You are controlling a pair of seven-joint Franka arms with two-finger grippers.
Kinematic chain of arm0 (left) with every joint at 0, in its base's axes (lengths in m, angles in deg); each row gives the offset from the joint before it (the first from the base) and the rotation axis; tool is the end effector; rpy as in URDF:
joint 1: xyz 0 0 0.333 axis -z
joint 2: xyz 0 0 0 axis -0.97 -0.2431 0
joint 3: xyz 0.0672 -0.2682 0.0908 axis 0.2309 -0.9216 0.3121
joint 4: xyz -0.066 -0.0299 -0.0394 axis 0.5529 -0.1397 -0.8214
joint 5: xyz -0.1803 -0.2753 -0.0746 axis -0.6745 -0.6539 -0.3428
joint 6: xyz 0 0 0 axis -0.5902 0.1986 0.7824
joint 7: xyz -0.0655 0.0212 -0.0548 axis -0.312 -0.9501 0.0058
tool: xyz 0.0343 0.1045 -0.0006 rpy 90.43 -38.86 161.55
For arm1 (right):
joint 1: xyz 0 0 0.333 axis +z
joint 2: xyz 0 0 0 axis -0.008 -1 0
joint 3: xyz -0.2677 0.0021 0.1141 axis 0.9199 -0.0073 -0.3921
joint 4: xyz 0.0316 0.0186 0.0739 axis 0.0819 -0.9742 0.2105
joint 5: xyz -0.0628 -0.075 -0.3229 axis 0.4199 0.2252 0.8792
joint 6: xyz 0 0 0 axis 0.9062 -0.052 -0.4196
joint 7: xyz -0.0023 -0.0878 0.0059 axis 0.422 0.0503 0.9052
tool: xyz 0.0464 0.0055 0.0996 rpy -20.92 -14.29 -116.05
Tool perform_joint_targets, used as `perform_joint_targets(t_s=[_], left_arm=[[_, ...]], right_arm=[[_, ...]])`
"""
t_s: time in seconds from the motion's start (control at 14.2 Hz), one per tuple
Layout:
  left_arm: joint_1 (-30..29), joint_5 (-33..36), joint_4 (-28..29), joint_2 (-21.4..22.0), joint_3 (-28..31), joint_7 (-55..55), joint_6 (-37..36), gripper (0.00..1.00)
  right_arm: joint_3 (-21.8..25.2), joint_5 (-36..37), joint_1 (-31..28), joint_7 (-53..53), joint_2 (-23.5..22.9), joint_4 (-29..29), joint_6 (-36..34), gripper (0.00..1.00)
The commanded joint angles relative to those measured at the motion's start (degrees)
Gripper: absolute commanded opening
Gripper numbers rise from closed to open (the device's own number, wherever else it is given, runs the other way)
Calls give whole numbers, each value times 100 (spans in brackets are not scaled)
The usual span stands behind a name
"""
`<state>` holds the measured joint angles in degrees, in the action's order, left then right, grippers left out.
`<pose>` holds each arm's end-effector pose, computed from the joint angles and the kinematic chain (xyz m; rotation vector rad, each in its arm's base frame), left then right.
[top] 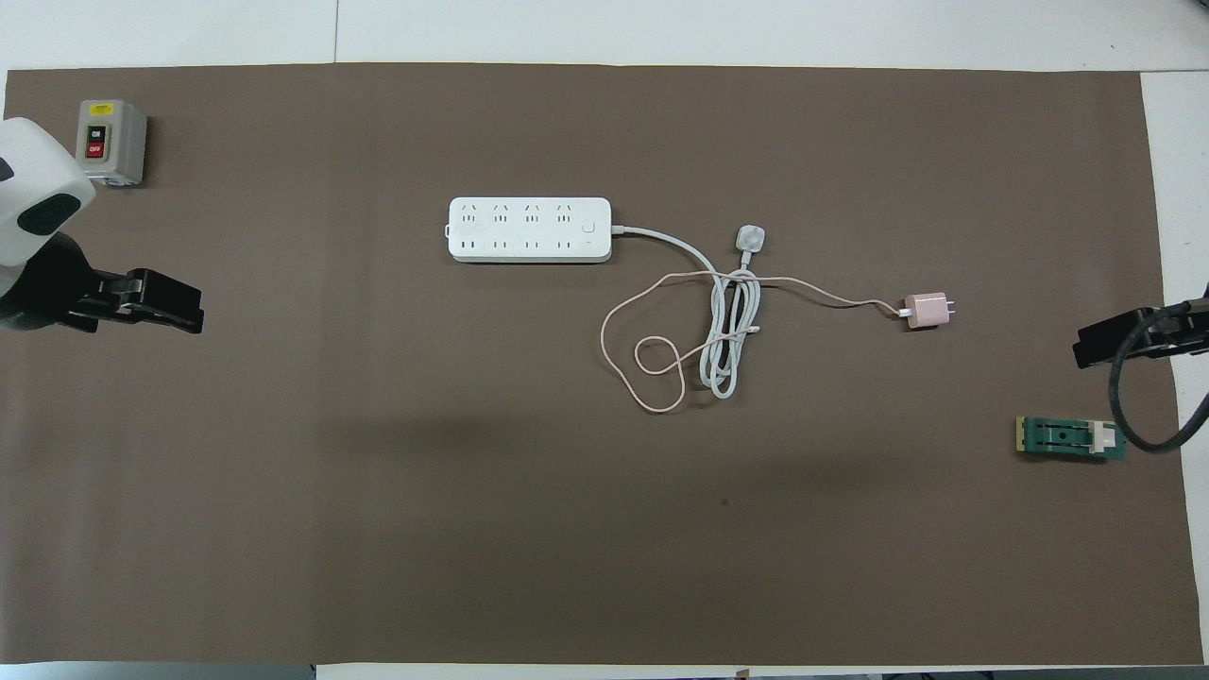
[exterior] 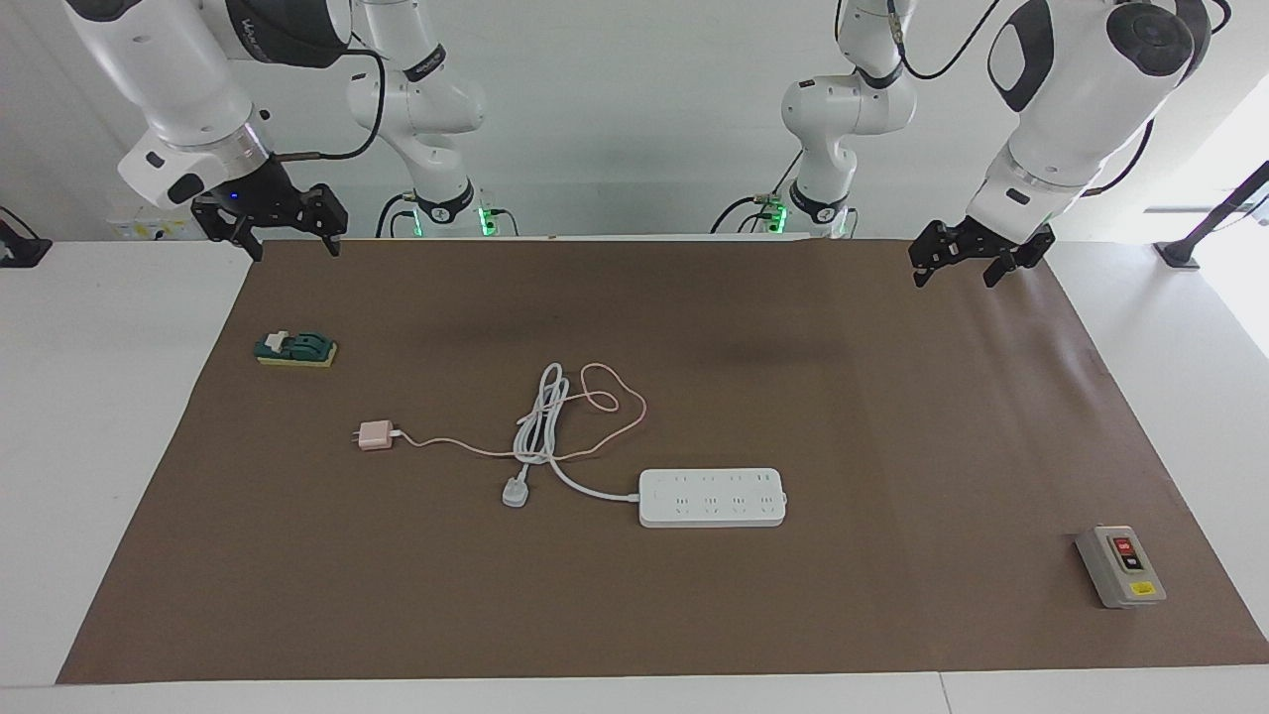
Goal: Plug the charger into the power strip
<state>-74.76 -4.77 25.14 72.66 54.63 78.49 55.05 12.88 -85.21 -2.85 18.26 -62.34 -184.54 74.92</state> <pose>0.4849 -0.0548 0.5643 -3.1304 0.1437 0.1489 0.4619 -0.0293 0.5793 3.0968 0.1373 -0.2009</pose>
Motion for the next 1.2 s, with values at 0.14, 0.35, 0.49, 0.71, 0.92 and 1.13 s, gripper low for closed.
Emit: perform_joint_targets(t_s=[0.14,0.35,0.49,0.71,0.92,1.13], left_arm=[[50,-16,193,153,55,74,119,100],[32,-16,176,144,46,65,84,100],[-38,-16,115,101,72,30,40,100],[-143,-16,97,65,81,4,93,100],[-118,-7,44,30,73,-5,110,100],[-21,10,-96,-163,64,4,101,100]], right_arm=[[-44,30,-56,10,-62,112,-44,100],[-18,30,-73,10,-62,103,-44,100],[-18,38,-73,10,-62,103,-35,100],[0,21,-74,2,-44,68,-35,100],[8,-6,-82,158,-36,16,70,100],[8,-58,-108,1264,-44,-247,220,100]])
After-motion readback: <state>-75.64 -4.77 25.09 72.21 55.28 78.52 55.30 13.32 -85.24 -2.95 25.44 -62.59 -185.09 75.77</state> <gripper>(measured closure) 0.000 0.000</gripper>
